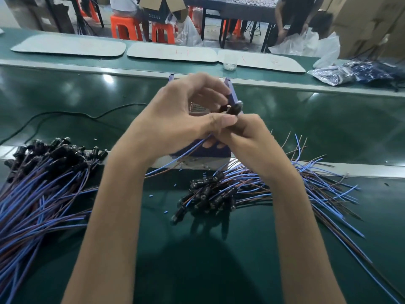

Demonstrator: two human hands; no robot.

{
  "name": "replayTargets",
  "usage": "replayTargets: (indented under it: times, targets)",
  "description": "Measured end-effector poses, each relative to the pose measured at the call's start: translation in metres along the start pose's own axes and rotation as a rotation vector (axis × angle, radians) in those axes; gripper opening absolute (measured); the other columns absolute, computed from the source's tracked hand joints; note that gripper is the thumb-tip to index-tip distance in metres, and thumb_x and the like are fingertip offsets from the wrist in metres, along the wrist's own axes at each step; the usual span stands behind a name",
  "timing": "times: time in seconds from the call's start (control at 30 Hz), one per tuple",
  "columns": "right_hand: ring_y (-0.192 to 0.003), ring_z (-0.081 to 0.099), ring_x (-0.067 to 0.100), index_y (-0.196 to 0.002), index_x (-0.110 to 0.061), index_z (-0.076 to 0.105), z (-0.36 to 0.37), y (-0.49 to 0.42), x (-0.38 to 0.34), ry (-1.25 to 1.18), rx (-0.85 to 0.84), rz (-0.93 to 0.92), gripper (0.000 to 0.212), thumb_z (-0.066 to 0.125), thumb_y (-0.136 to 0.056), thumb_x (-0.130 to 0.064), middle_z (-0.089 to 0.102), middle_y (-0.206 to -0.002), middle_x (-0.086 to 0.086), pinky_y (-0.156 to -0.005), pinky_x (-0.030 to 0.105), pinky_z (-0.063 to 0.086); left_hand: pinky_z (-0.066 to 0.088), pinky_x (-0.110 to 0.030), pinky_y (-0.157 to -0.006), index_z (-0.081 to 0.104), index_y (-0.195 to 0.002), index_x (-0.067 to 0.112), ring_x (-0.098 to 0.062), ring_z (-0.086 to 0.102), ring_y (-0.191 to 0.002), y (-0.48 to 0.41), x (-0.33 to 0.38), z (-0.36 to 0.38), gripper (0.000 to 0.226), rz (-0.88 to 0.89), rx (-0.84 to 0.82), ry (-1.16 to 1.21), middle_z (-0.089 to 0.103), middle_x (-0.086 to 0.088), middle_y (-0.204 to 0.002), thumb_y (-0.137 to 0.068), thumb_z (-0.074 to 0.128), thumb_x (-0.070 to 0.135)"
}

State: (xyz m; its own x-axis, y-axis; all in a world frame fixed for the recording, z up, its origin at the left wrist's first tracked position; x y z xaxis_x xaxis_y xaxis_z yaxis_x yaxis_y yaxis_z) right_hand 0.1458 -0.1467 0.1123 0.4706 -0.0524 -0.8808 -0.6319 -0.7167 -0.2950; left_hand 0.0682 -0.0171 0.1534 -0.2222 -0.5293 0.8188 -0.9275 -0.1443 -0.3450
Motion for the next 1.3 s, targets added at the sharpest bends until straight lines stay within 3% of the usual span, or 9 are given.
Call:
replayTargets:
  times: [0.13,0.3,0.4,0.6,0.73,0.8,0.97,1.17,1.3]
  targets:
    - [-0.071,0.07,0.014,-0.085,-0.007,0.068,-0.011,-0.002,0.0,-0.075,0.202,0.024,0.023,0.05,-0.099,-0.013,0.072,-0.081,0.005,-0.065,0.018,0.051,0.049,-0.023,-0.071,0.066,-0.099,0.028,-0.007,0.063,-0.07,0.002,-0.024,-0.014,0.039,-0.251,-0.024,-0.241,0.067,0.007,-0.071,-0.07,0.072,0.052]
    - [-0.073,0.071,0.019,-0.081,-0.006,0.066,-0.021,0.004,-0.005,-0.327,0.184,-0.007,0.041,0.038,-0.102,-0.026,0.074,-0.086,0.008,-0.067,0.021,0.054,0.05,-0.028,-0.076,0.067,-0.094,0.026,-0.008,0.069,-0.062,0.005,-0.048,-0.012,0.033,-0.515,-0.379,-0.275,0.073,0.004,-0.067,-0.076,0.067,0.053]
    - [-0.07,0.069,0.019,-0.075,-0.011,0.07,-0.027,0.006,-0.009,-0.557,0.168,-0.07,0.054,0.028,-0.103,-0.028,0.074,-0.082,0.009,-0.067,0.023,0.055,0.053,-0.027,-0.082,0.068,-0.088,0.021,-0.011,0.072,-0.068,0.008,-0.055,-0.014,0.026,-0.59,-0.499,-0.317,0.075,0.002,-0.071,-0.084,0.065,0.046]
    - [-0.094,0.066,0.022,-0.065,-0.015,0.059,-0.036,0.008,-0.008,-0.654,0.255,0.01,0.053,0.026,-0.103,-0.032,0.072,-0.083,0.006,-0.083,0.035,0.05,0.055,-0.037,-0.089,0.067,-0.079,0.012,-0.017,0.072,-0.072,0.009,-0.055,-0.023,0.03,-0.521,-0.423,-0.268,0.075,-0.001,-0.072,-0.091,0.059,0.039]
    - [-0.049,0.045,0.011,-0.064,-0.012,0.048,-0.033,0.007,-0.011,-0.966,0.284,0.084,0.042,0.034,-0.101,-0.025,0.043,-0.053,-0.002,-0.056,0.025,0.05,0.054,-0.042,-0.088,0.069,-0.081,0.025,-0.009,0.067,-0.073,0.011,-0.044,-0.023,0.023,-0.432,-0.424,-0.336,0.073,0.009,-0.074,-0.087,0.059,0.045]
    - [-0.042,0.028,0.006,-0.063,-0.012,0.048,-0.031,0.005,-0.01,-0.868,0.318,0.147,0.039,0.037,-0.1,-0.021,0.034,-0.052,-0.005,-0.039,0.017,0.033,0.051,-0.033,-0.078,0.069,-0.081,0.034,-0.002,0.061,-0.069,0.012,-0.037,-0.026,0.021,-0.391,-0.437,-0.378,0.068,0.018,-0.07,-0.083,0.058,0.052]
    - [-0.04,0.022,0.002,-0.064,-0.01,0.064,-0.023,0.004,-0.006,-0.477,0.252,0.265,0.035,0.053,-0.096,-0.018,0.041,-0.054,-0.007,-0.033,0.012,0.017,0.043,-0.02,-0.07,0.073,-0.081,0.037,-0.001,0.057,-0.07,0.017,-0.018,-0.036,0.05,-0.292,-0.395,-0.373,0.065,0.015,-0.073,-0.06,0.046,0.073]
    - [-0.043,0.036,0.001,-0.08,-0.015,0.074,-0.009,0.003,-0.004,-0.226,0.079,0.364,0.024,0.061,-0.091,-0.032,0.067,-0.069,-0.006,-0.037,0.008,0.023,0.051,-0.047,-0.085,0.077,-0.076,0.026,-0.024,0.065,-0.083,0.012,-0.01,-0.019,0.028,-0.148,-0.389,-0.268,0.07,-0.002,-0.079,-0.077,0.062,0.05]
    - [-0.046,0.038,0.002,-0.08,-0.011,0.074,-0.01,0.004,-0.003,-0.241,0.118,0.357,0.023,0.061,-0.092,-0.026,0.07,-0.073,-0.001,-0.038,0.008,0.026,0.051,-0.048,-0.082,0.075,-0.081,0.017,-0.034,0.061,-0.085,0.004,-0.021,0.0,0.019,-0.172,-0.524,-0.296,0.069,-0.015,-0.082,-0.086,0.067,0.033]
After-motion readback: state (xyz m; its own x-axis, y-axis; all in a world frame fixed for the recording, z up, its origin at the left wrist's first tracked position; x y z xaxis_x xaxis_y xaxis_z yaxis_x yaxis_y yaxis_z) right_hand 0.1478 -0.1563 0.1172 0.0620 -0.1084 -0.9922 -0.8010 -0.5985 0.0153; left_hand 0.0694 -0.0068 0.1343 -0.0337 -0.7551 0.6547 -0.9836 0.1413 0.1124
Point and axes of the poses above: each hand's wrist, its own y-axis away from the middle knuckle, its own z-axis out of the palm, x = y × z, the point moved 1 cm from there along -y, towards the middle knuckle
